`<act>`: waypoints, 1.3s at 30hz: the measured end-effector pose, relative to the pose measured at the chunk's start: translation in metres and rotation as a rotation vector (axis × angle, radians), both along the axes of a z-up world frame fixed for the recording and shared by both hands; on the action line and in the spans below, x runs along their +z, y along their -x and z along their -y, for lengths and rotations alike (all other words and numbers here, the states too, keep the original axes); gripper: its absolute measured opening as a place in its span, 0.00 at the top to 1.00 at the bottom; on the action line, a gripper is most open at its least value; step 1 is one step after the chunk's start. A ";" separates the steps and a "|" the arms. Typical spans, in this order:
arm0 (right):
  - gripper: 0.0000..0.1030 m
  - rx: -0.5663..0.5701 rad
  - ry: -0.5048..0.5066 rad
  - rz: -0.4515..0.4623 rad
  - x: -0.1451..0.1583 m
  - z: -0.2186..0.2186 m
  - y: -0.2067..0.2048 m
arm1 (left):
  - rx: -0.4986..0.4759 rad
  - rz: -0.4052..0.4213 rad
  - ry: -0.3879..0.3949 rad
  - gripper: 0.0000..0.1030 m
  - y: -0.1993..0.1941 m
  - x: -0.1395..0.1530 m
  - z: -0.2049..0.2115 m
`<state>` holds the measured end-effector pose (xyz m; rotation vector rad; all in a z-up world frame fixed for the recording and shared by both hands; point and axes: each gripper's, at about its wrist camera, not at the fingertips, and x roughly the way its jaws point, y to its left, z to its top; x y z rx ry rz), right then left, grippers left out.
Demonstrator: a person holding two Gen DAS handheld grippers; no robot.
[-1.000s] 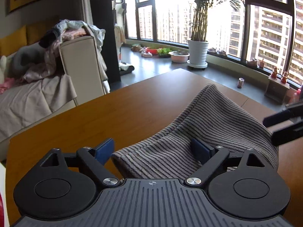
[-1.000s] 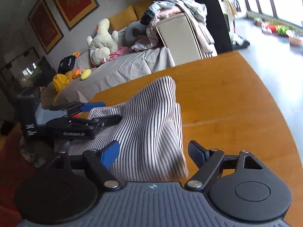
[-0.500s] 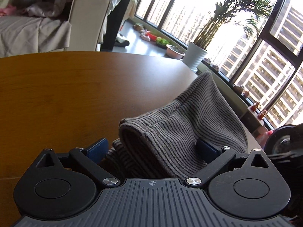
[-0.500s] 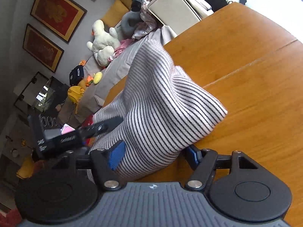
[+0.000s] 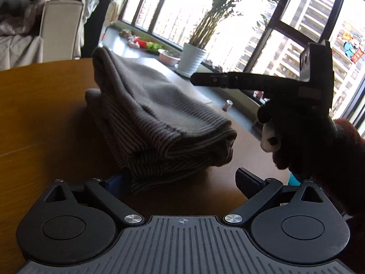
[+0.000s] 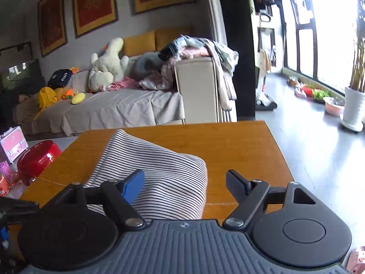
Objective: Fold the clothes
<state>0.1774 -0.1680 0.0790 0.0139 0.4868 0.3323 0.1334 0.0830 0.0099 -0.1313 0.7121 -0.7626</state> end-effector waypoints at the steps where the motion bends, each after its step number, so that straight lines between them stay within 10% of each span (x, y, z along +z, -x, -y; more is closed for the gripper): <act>1: 0.17 0.042 0.022 0.030 0.002 -0.008 0.011 | 0.039 0.025 0.012 0.03 0.001 0.005 -0.010; 4: 0.17 0.164 0.091 0.110 0.006 -0.033 0.040 | 0.257 0.057 0.011 0.04 -0.005 0.013 -0.045; 7: 0.17 0.266 0.186 0.133 -0.013 -0.072 0.054 | 0.424 0.028 0.000 0.35 -0.015 0.010 -0.069; 10: 0.17 0.284 0.303 0.161 -0.038 -0.108 0.056 | 0.473 -0.017 -0.005 0.41 -0.019 0.002 -0.073; 13: 0.22 0.251 0.427 0.207 -0.058 -0.131 0.053 | 0.457 -0.007 -0.030 0.41 -0.014 0.000 -0.063; 17: 0.64 0.201 0.209 0.119 -0.029 -0.095 0.041 | 0.402 -0.027 0.010 0.41 -0.009 -0.003 -0.054; 21: 0.78 0.181 0.026 0.077 0.012 -0.052 0.031 | 0.244 -0.102 0.114 0.49 -0.010 -0.022 -0.033; 29: 0.79 0.295 -0.130 -0.206 -0.018 -0.052 -0.001 | 0.101 -0.073 0.092 0.44 -0.010 -0.038 0.014; 33: 0.78 0.293 -0.107 -0.161 -0.029 -0.059 0.003 | 0.090 -0.052 0.049 0.40 0.002 -0.030 -0.007; 35: 0.76 0.299 -0.057 -0.121 -0.030 -0.065 0.008 | 0.135 -0.018 0.012 0.22 0.009 -0.021 -0.023; 39: 0.70 0.323 0.092 -0.011 -0.036 -0.084 0.028 | 0.274 0.032 0.002 0.26 0.010 0.005 -0.055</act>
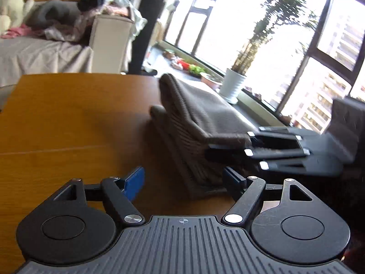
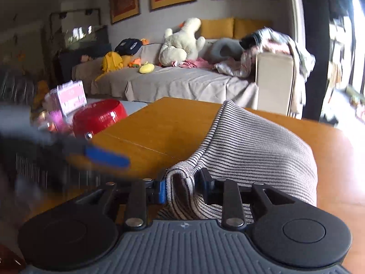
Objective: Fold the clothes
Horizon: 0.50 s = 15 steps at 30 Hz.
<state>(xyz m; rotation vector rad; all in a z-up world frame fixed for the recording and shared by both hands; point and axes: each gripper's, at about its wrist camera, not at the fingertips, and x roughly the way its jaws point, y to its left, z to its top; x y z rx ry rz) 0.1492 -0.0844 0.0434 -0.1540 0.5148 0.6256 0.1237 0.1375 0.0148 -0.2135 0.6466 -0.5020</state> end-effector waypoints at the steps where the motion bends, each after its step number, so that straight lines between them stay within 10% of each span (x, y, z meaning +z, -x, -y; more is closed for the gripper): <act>1: 0.69 0.005 0.021 0.023 -0.002 -0.004 0.004 | 0.021 0.015 0.017 0.29 -0.003 0.009 -0.003; 7: 0.52 0.021 0.092 0.118 -0.012 -0.020 0.019 | -0.092 0.112 0.048 0.37 -0.048 0.049 0.049; 15: 0.31 -0.052 -0.151 0.069 0.039 0.063 0.021 | -0.103 -0.060 -0.060 0.51 -0.141 -0.009 0.098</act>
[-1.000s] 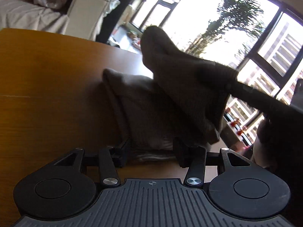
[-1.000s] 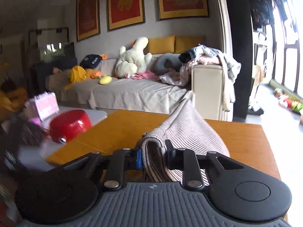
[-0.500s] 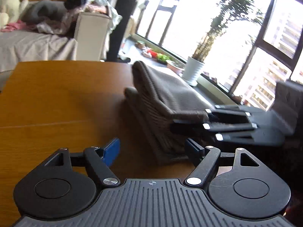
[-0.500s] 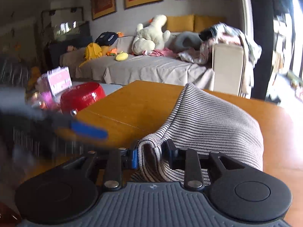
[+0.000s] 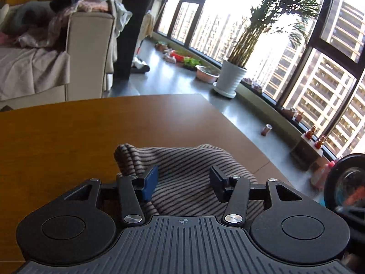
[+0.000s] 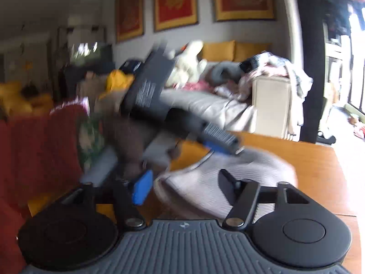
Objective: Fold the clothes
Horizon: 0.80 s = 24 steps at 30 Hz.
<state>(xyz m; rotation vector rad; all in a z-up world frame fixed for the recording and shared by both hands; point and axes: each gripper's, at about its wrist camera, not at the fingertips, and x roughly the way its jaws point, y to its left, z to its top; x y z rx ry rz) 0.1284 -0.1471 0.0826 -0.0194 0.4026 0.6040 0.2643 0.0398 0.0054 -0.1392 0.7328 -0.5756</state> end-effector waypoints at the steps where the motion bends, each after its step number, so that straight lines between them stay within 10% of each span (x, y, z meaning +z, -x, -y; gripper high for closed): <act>1: 0.30 -0.042 -0.022 -0.013 0.002 0.012 -0.005 | 0.004 -0.008 0.018 0.51 -0.003 -0.004 -0.005; 11: 0.14 -0.224 -0.449 -0.514 -0.079 0.063 -0.086 | -0.009 0.003 0.033 0.51 0.001 -0.007 -0.016; 16: 0.37 -0.136 -0.322 -0.364 -0.048 0.038 -0.078 | 0.012 0.008 0.030 0.51 -0.001 -0.006 -0.020; 24: 0.38 -0.188 -0.186 -0.370 -0.060 0.040 -0.081 | 0.056 0.029 0.013 0.50 0.011 0.011 -0.023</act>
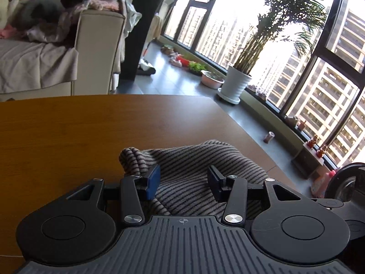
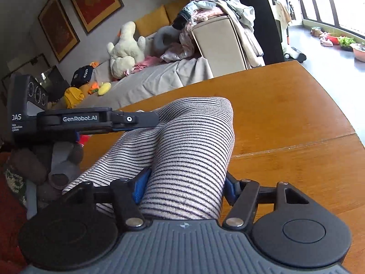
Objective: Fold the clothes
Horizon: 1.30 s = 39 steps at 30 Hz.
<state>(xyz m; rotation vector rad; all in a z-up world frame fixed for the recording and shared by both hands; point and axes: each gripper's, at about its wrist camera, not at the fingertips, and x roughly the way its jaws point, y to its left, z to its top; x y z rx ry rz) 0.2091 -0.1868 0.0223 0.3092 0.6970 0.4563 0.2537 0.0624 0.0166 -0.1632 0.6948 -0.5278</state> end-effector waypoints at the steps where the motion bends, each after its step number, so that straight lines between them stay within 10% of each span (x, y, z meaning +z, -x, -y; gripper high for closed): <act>1: 0.38 -0.004 0.004 0.004 0.000 0.000 0.001 | 0.018 0.015 -0.007 0.46 0.006 0.007 -0.002; 4: 0.37 -0.006 0.034 0.027 0.000 -0.003 0.005 | 0.066 0.044 -0.024 0.23 0.028 0.027 -0.010; 9: 0.37 -0.021 0.063 0.052 -0.001 -0.008 0.008 | 0.017 -0.068 0.041 0.15 0.062 0.020 -0.025; 23: 0.18 -0.046 -0.051 0.045 0.034 0.022 -0.022 | -0.098 -0.138 0.057 0.33 0.062 -0.027 -0.020; 29: 0.17 -0.017 -0.048 -0.148 0.006 0.010 -0.091 | -0.097 -0.143 0.071 0.33 0.060 -0.031 -0.022; 35: 0.46 0.069 -0.109 -0.032 0.025 0.002 -0.081 | -0.071 -0.155 0.072 0.32 0.058 -0.035 -0.029; 39: 0.45 -0.005 0.114 -0.024 0.017 -0.011 -0.079 | -0.062 -0.155 0.076 0.31 0.059 -0.036 -0.028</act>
